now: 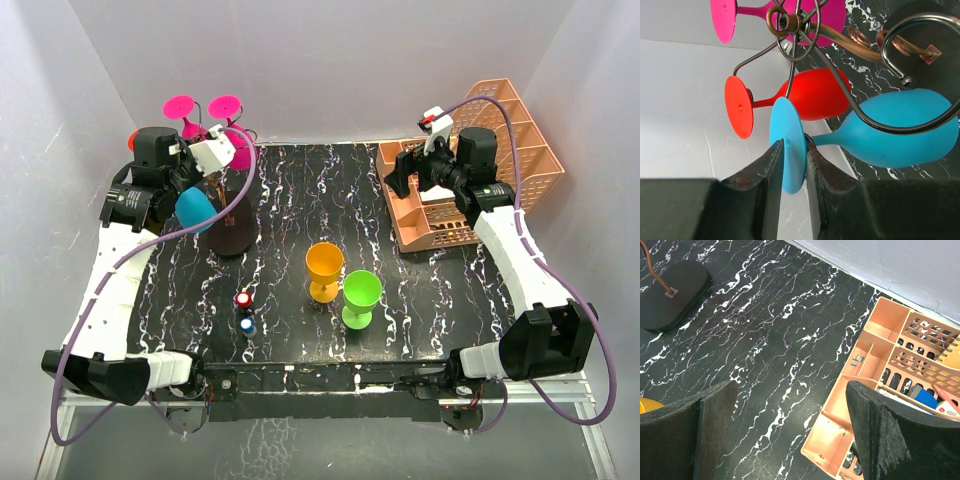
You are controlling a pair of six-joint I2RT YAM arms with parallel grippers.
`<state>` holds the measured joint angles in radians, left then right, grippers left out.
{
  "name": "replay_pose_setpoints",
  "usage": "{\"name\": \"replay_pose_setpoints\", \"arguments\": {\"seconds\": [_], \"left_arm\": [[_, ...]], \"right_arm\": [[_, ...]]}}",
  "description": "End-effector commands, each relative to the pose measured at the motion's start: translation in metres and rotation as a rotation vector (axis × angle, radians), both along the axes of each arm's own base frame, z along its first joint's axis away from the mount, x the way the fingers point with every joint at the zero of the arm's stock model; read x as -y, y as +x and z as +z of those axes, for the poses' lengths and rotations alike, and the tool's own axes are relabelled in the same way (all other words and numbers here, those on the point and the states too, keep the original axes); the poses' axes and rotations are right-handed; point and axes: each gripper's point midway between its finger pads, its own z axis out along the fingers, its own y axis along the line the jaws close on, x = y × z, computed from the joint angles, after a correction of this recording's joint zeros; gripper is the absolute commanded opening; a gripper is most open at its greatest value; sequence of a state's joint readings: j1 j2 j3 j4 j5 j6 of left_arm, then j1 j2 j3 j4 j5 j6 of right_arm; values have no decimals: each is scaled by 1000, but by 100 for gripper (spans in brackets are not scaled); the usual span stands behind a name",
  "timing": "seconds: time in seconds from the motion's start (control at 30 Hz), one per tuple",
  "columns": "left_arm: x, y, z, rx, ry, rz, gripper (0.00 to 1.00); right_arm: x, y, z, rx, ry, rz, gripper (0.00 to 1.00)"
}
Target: Place the wine glass upside down on the wine glass rack
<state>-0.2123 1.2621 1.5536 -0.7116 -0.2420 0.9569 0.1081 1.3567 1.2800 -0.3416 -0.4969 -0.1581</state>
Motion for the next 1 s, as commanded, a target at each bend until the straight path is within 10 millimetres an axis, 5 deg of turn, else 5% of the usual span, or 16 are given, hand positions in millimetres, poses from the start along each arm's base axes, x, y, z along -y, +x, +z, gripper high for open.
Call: {"name": "replay_pose_setpoints", "arguments": {"seconds": [0.0, 0.47, 0.97], "left_arm": [[10, -3, -1, 4, -58, -27, 24], [9, -4, 16, 63, -99, -2, 25], [22, -13, 12, 30, -173, -44, 27]], "right_arm": [[2, 3, 16, 65, 0, 3, 99], [1, 3, 16, 63, 4, 7, 99], [-5, -6, 14, 46, -17, 79, 99]]}}
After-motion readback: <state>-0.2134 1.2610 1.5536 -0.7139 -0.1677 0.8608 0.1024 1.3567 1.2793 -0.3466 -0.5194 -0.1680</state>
